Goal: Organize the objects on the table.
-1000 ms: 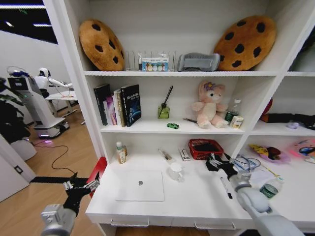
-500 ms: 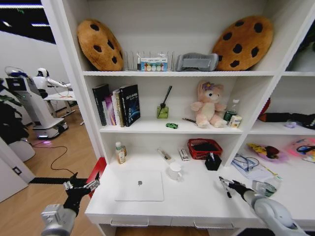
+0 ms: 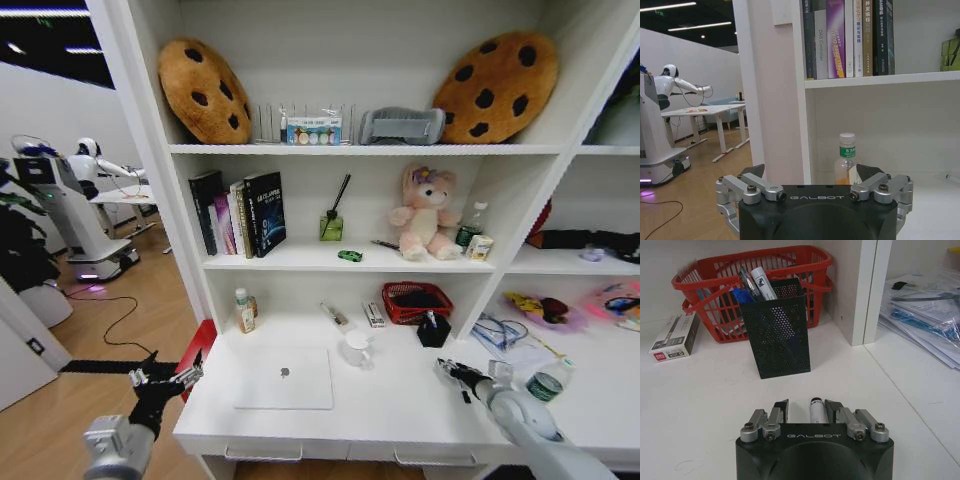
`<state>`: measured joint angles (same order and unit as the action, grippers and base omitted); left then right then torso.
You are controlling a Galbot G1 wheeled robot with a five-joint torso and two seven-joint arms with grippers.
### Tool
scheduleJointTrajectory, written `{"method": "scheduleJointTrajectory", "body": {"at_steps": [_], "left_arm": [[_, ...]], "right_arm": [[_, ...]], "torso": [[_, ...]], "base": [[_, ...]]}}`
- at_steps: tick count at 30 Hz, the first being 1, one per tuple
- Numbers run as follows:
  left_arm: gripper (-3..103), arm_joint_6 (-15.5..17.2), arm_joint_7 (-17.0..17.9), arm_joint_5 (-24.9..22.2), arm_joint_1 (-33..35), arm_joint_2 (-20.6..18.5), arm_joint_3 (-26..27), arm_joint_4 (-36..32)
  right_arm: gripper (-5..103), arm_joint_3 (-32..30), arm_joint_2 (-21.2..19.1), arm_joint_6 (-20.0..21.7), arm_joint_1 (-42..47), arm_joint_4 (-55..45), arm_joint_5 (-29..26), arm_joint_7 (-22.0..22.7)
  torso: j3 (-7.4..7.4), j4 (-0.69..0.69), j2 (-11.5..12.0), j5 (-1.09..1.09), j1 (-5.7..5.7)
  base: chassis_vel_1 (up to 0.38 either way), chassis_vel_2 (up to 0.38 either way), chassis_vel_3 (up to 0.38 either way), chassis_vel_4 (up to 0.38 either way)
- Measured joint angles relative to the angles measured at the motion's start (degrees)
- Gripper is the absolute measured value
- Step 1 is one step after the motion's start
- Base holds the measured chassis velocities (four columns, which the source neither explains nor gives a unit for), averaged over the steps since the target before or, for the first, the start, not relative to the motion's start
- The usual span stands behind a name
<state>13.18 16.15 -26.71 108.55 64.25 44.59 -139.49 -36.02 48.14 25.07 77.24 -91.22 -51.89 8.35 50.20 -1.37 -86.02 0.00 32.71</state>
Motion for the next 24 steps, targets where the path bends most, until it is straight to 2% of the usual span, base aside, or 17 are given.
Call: {"method": "scheduleJointTrajectory", "body": {"at_steps": [2, 5, 7, 8, 11, 18, 21, 23, 24], "left_arm": [[100, 0.0, 0.0, 0.0, 0.0, 0.0, 0.0, 0.0], [100, 0.0, 0.0, 0.0, 0.0, 0.0, 0.0, 0.0], [100, 0.0, 0.0, 0.0, 0.0, 0.0, 0.0, 0.0], [100, 0.0, 0.0, 0.0, 0.0, 0.0, 0.0, 0.0], [100, 0.0, 0.0, 0.0, 0.0, 0.0, 0.0, 0.0], [100, 0.0, 0.0, 0.0, 0.0, 0.0, 0.0, 0.0], [100, 0.0, 0.0, 0.0, 0.0, 0.0, 0.0, 0.0], [100, 0.0, 0.0, 0.0, 0.0, 0.0, 0.0, 0.0], [100, 0.0, 0.0, 0.0, 0.0, 0.0, 0.0, 0.0]], "right_arm": [[34, 0.0, 0.0, 0.0, 0.0, -0.2, 0.0, 0.0], [29, -0.1, 0.1, 0.0, 0.2, -0.3, 0.0, 0.0], [18, -0.5, 0.1, 0.0, 0.4, -0.4, 0.0, -0.2], [18, -0.5, 0.1, 0.0, 0.4, -0.4, 0.0, -0.2], [3, -1.1, -0.1, 0.0, 0.6, -0.7, 0.0, -0.5], [0, -3.0, -0.3, 0.3, 1.2, -4.4, -0.6, -1.4], [-1, -3.0, -0.3, -0.5, 1.6, -4.6, 0.5, -3.2], [9, -3.1, 0.0, -1.8, 2.9, -6.8, 0.4, -4.8], [9, -3.1, 0.0, -1.8, 2.9, -6.8, 0.4, -4.8]], "torso": [[0.00, 0.00, 0.0, 0.00, 0.00], [0.00, 0.00, 0.0, 0.00, 0.00], [0.00, 0.00, 0.0, 0.00, 0.00], [0.00, 0.00, 0.0, 0.00, 0.00], [0.00, -0.01, 0.0, 0.01, 0.00], [0.00, 0.01, 0.0, -0.02, 0.00], [0.00, 0.01, 0.0, -0.01, 0.00], [0.00, 0.00, 0.0, -0.01, 0.00], [0.00, 0.00, 0.0, -0.01, 0.00]], "base": [[0.000, 0.000, 0.000, 0.000], [0.000, 0.000, 0.000, 0.000], [0.000, 0.000, 0.000, 0.000], [0.000, 0.000, 0.000, 0.000], [0.000, 0.000, 0.000, 0.000], [0.000, 0.000, 0.000, 0.000], [0.000, 0.000, 0.000, 0.000], [0.000, 0.000, 0.000, 0.000], [0.000, 0.000, 0.000, 0.000]]}}
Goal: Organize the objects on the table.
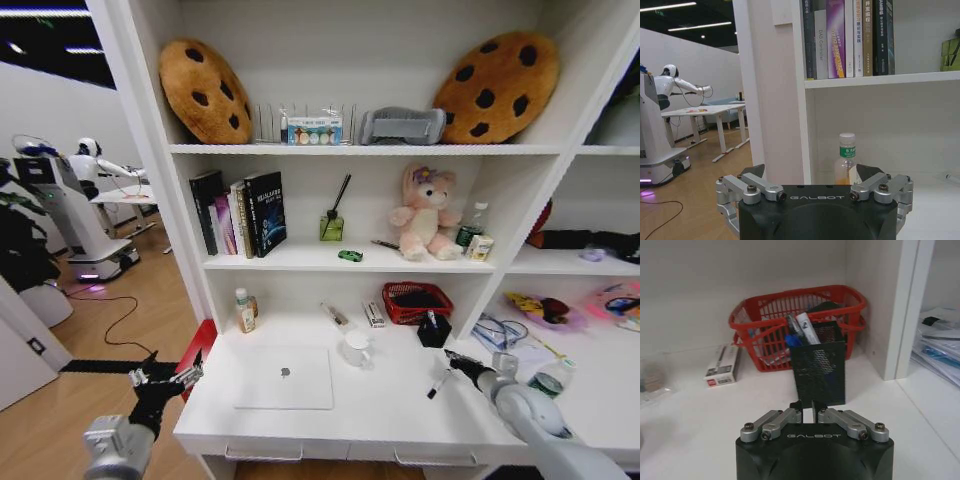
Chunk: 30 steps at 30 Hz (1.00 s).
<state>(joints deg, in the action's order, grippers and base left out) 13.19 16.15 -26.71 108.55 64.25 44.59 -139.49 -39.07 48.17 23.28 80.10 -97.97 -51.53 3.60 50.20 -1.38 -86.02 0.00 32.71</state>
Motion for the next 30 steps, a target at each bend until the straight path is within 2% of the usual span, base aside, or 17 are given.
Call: {"method": "scheduleJointTrajectory", "body": {"at_steps": [2, 3, 5, 6, 8, 9, 12, 15, 16, 17, 18, 20, 22, 25, 28, 29, 30], "left_arm": [[100, 0.0, 0.0, 0.0, 0.0, 0.0, 0.0, 0.0], [100, 0.0, 0.0, 0.0, 0.0, 0.0, 0.0, 0.0], [100, 0.0, 0.0, 0.0, 0.0, 0.0, 0.0, 0.0], [100, 0.0, 0.0, 0.0, 0.0, 0.0, 0.0, 0.0], [100, 0.0, 0.0, 0.0, 0.0, 0.0, 0.0, 0.0], [100, 0.0, 0.0, 0.0, 0.0, 0.0, 0.0, 0.0], [100, 0.0, 0.0, 0.0, 0.0, 0.0, 0.0, 0.0], [100, 0.0, 0.0, 0.0, 0.0, 0.0, 0.0, 0.0], [100, 0.0, 0.0, 0.0, 0.0, 0.0, 0.0, 0.0], [100, 0.0, 0.0, 0.0, 0.0, 0.0, 0.0, 0.0], [100, 0.0, 0.0, 0.0, 0.0, 0.0, 0.0, 0.0], [100, 0.0, 0.0, 0.0, 0.0, 0.0, 0.0, 0.0], [100, 0.0, 0.0, 0.0, 0.0, 0.0, 0.0, 0.0], [100, 0.0, 0.0, 0.0, 0.0, 0.0, 0.0, 0.0], [100, 0.0, 0.0, 0.0, 0.0, 0.0, 0.0, 0.0], [100, 0.0, 0.0, 0.0, 0.0, 0.0, 0.0, 0.0], [100, 0.0, 0.0, 0.0, 0.0, 0.0, 0.0, 0.0]], "right_arm": [[20, 0.0, 0.9, -0.1, 0.8, -2.2, -0.6, 1.4], [20, 0.0, 0.9, -0.1, 0.8, -2.2, -0.6, 1.4], [31, 0.3, 1.7, 0.8, 0.9, -2.8, -2.3, 5.8], [31, 0.3, 1.7, 0.8, 0.9, -2.8, -2.3, 5.8], [42, 1.3, 2.7, 3.3, 1.5, -4.5, -6.0, 14.1], [42, 1.3, 2.7, 3.3, 1.5, -4.5, -6.0, 14.1], [58, 2.2, 3.9, 4.1, 1.8, -4.8, -7.6, 18.9], [63, 2.6, 4.1, 4.3, 1.8, -4.5, -8.3, 20.1], [74, 2.9, 4.2, 4.6, 1.7, -4.5, -9.2, 21.3], [74, 2.9, 4.2, 4.6, 1.7, -4.5, -9.2, 21.3], [80, 3.0, 4.2, 4.7, 1.6, -4.5, -9.7, 21.8], [84, 3.3, 4.2, 4.7, 1.3, -4.3, -10.1, 22.5], [80, 3.5, 4.2, 4.6, 1.3, -4.1, -10.1, 22.9], [61, 3.1, 4.4, 3.6, 1.7, -4.4, -9.4, 22.2], [61, 2.9, 4.4, 3.1, 1.9, -4.6, -8.9, 21.5], [68, 1.7, 4.4, 1.8, 2.8, -6.3, -8.0, 20.0], [68, 0.8, 4.4, 1.5, 3.8, -8.1, -8.2, 20.0]], "torso": [[0.00, 0.01, 0.0, 0.00, 0.00], [0.00, 0.01, 0.0, 0.00, 0.00], [0.00, 0.01, 0.0, -0.01, 0.00], [0.00, 0.01, 0.0, -0.01, 0.00], [0.00, 0.01, 0.0, 0.00, 0.00], [0.00, 0.01, 0.0, 0.00, 0.00], [0.00, 0.00, 0.0, 0.00, 0.00], [0.00, 0.00, 0.0, 0.00, 0.00], [0.00, 0.01, 0.0, 0.00, 0.00], [0.00, 0.01, 0.0, 0.00, 0.00], [0.00, 0.00, 0.0, 0.00, 0.00], [0.00, 0.01, 0.0, -0.02, 0.00], [-0.01, 0.01, 0.0, -0.04, 0.00], [0.00, 0.00, 0.0, 0.02, -0.01], [0.00, 0.00, 0.0, 0.05, 0.00], [0.00, 0.02, 0.0, 0.03, 0.00], [0.00, 0.03, 0.0, 0.01, 0.00]], "base": [[0.000, 0.000, 0.000, 0.000], [0.000, 0.000, 0.000, 0.000], [0.000, 0.000, 0.000, 0.000], [0.000, 0.000, 0.000, 0.000], [0.000, 0.000, 0.000, 0.000], [0.000, 0.000, 0.000, 0.000], [0.000, 0.000, 0.000, 0.000], [0.000, 0.000, 0.000, 0.000], [0.000, 0.000, 0.000, 0.000], [0.000, 0.000, 0.000, 0.000], [0.000, 0.000, 0.000, 0.000], [0.000, 0.000, 0.000, 0.000], [0.000, 0.000, 0.000, 0.000], [0.000, 0.000, 0.000, 0.000], [0.000, 0.000, 0.000, 0.000], [0.000, 0.000, 0.000, 0.000], [0.000, 0.000, 0.000, 0.000]]}}
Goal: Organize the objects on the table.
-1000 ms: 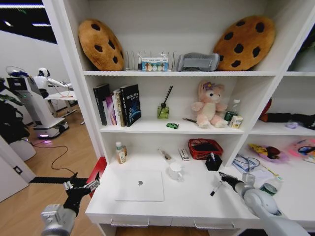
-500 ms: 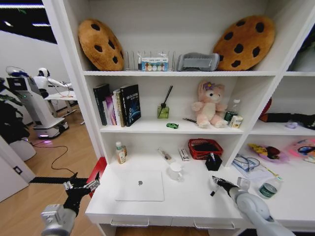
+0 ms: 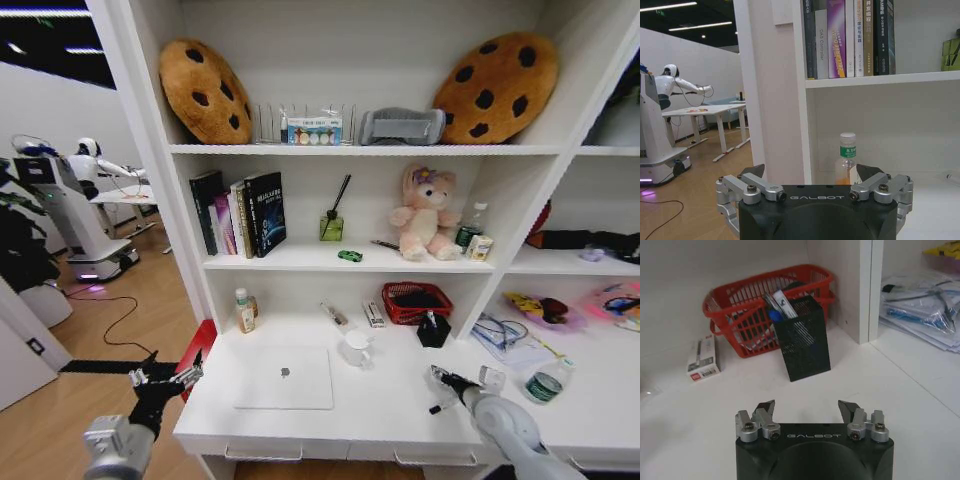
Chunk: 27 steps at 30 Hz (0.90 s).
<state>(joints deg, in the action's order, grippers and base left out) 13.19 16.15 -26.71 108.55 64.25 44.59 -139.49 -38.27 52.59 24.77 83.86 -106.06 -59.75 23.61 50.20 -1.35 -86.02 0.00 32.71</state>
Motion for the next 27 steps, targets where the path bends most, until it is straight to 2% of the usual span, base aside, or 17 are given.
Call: {"method": "scheduleJointTrajectory", "body": {"at_steps": [1, 2, 3, 4, 5, 6, 7, 8, 11, 14, 19, 21, 27], "left_arm": [[100, 0.0, 0.0, 0.0, 0.0, 0.0, 0.0, 0.0], [100, 0.0, 0.0, 0.0, 0.0, 0.0, 0.0, 0.0], [100, 0.0, 0.0, 0.0, 0.0, 0.0, 0.0, 0.0], [100, 0.0, 0.0, 0.0, 0.0, 0.0, 0.0, 0.0], [100, 0.0, 0.0, 0.0, 0.0, 0.0, 0.0, 0.0], [100, 0.0, 0.0, 0.0, 0.0, 0.0, 0.0, 0.0], [100, 0.0, 0.0, 0.0, 0.0, 0.0, 0.0, 0.0], [100, 0.0, 0.0, 0.0, 0.0, 0.0, 0.0, 0.0], [100, 0.0, 0.0, 0.0, 0.0, 0.0, 0.0, 0.0], [100, 0.0, 0.0, 0.0, 0.0, 0.0, 0.0, 0.0], [100, 0.0, 0.0, 0.0, 0.0, 0.0, 0.0, 0.0], [100, 0.0, 0.0, 0.0, 0.0, 0.0, 0.0, 0.0], [100, 0.0, 0.0, 0.0, 0.0, 0.0, 0.0, 0.0]], "right_arm": [[68, 0.0, 0.0, 0.0, 0.0, 0.0, 0.0, 0.0], [79, -0.8, 0.0, 0.0, 1.4, -2.5, -0.8, 0.8], [79, -1.1, 0.0, 0.1, 1.9, -3.4, -1.0, 1.3], [90, -2.9, 1.0, 0.4, 7.7, -12.6, -3.3, 5.7], [90, -2.9, 1.0, 0.4, 7.7, -12.6, -3.3, 5.7], [95, -3.9, 3.1, 0.2, 14.9, -20.9, -2.6, 10.1], [96, -4.0, 4.7, -0.2, 18.7, -24.0, -1.4, 12.6], [96, -4.0, 4.7, -0.2, 18.7, -24.0, -1.4, 12.6], [99, -3.4, 8.5, -2.1, 24.4, -27.1, 2.5, 14.8], [99, -3.3, 8.8, -2.7, 23.8, -25.9, 3.1, 15.4], [100, -3.3, 7.4, -2.7, 19.7, -23.0, 0.4, 18.9], [100, -1.7, 6.6, -2.6, 16.7, -21.0, -4.0, 24.6], [100, -1.6, 9.0, -3.3, 21.2, -24.1, -3.9, 27.4]], "torso": [[0.00, 0.00, 0.0, 0.00, 0.00], [0.00, -0.02, 0.0, -0.01, 0.00], [0.00, -0.01, 0.0, 0.00, 0.00], [0.00, 0.00, 0.0, -0.01, 0.00], [0.00, 0.00, 0.0, -0.01, 0.00], [-0.01, -0.04, 0.0, -0.03, 0.00], [-0.01, -0.05, 0.0, -0.02, -0.01], [-0.01, -0.05, 0.0, -0.02, -0.01], [-0.02, -0.07, 0.0, -0.02, -0.02], [-0.01, -0.04, 0.0, -0.01, -0.02], [0.00, -0.01, 0.0, 0.00, -0.01], [0.00, 0.01, 0.0, 0.02, 0.00], [0.00, -0.02, 0.0, 0.01, 0.00]], "base": [[0.000, 0.000, 0.000, 0.000], [0.000, 0.000, 0.000, 0.000], [0.000, 0.000, 0.000, 0.000], [0.000, 0.000, 0.000, 0.000], [0.000, 0.000, 0.000, 0.000], [0.000, 0.000, 0.000, 0.000], [0.000, 0.000, 0.000, 0.000], [0.000, 0.000, 0.000, 0.000], [0.000, 0.000, 0.000, 0.000], [0.000, 0.000, 0.000, 0.000], [0.000, 0.000, 0.000, 0.000], [0.000, 0.000, 0.000, 0.000], [0.000, 0.000, 0.000, 0.000]]}}
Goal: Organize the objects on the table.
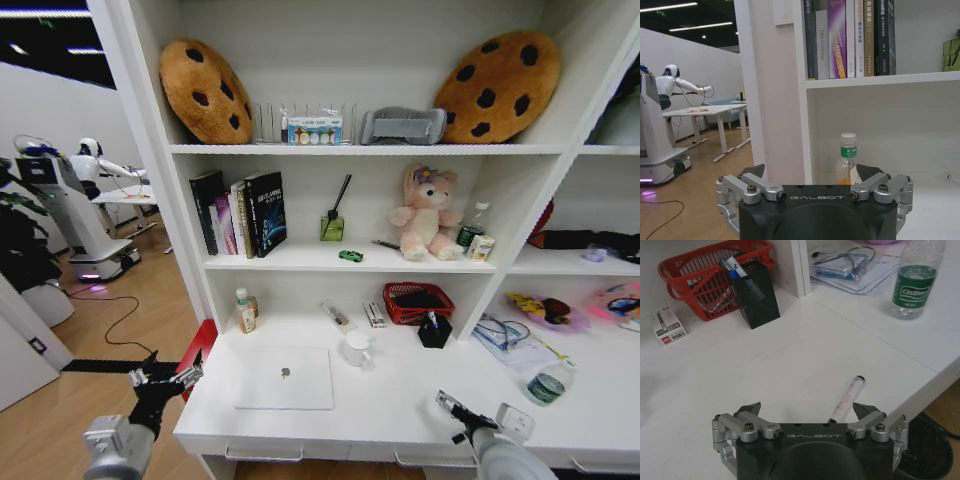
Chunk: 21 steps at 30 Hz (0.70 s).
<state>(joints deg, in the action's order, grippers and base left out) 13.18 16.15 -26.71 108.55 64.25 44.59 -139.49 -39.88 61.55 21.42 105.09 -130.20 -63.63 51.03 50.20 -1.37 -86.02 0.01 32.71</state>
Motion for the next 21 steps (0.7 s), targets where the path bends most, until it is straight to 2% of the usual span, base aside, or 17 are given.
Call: {"method": "scheduleJointTrajectory", "body": {"at_steps": [1, 6, 7, 9, 18, 19, 21], "left_arm": [[100, 0.0, 0.0, 0.0, 0.0, 0.0, 0.0, 0.0], [100, 0.0, 0.0, 0.0, 0.0, 0.0, 0.0, 0.0], [100, 0.0, 0.0, 0.0, 0.0, 0.0, 0.0, 0.0], [100, 0.0, 0.0, 0.0, 0.0, 0.0, 0.0, 0.0], [100, 0.0, 0.0, 0.0, 0.0, 0.0, 0.0, 0.0], [100, 0.0, 0.0, 0.0, 0.0, 0.0, 0.0, 0.0], [100, 0.0, 0.0, 0.0, 0.0, 0.0, 0.0, 0.0]], "right_arm": [[100, -1.2, 2.0, -1.0, 3.9, -1.8, 0.9, -0.2], [100, -3.1, 3.7, -3.4, 6.1, -0.2, 3.8, -2.0], [100, -3.8, 3.3, -3.5, 5.5, 0.4, 3.7, -2.4], [100, -4.0, 2.8, -3.5, 4.9, 0.7, 3.5, -2.5], [100, -4.9, 0.5, -2.4, -0.3, 3.5, 0.6, -1.0], [102, -5.0, 0.1, -2.2, -1.7, 5.5, -0.5, -0.8], [100, -5.1, -0.1, -2.2, -2.5, 7.0, -0.7, -0.8]], "torso": [[0.00, -0.02, 0.0, -0.04, 0.00], [-0.01, -0.04, 0.0, 0.00, -0.01], [0.00, 0.00, 0.0, -0.01, -0.01], [0.00, 0.01, 0.0, -0.01, -0.01], [0.00, 0.00, 0.0, -0.01, 0.00], [0.00, 0.00, 0.0, -0.01, 0.00], [0.00, 0.00, 0.0, -0.01, 0.00]], "base": [[0.000, 0.000, 0.000, 0.000], [0.000, 0.000, 0.000, 0.000], [0.000, 0.000, 0.000, 0.000], [0.000, 0.000, 0.000, 0.000], [0.000, 0.000, 0.000, 0.000], [0.000, 0.000, 0.000, 0.000], [0.000, 0.000, 0.000, 0.000]]}}
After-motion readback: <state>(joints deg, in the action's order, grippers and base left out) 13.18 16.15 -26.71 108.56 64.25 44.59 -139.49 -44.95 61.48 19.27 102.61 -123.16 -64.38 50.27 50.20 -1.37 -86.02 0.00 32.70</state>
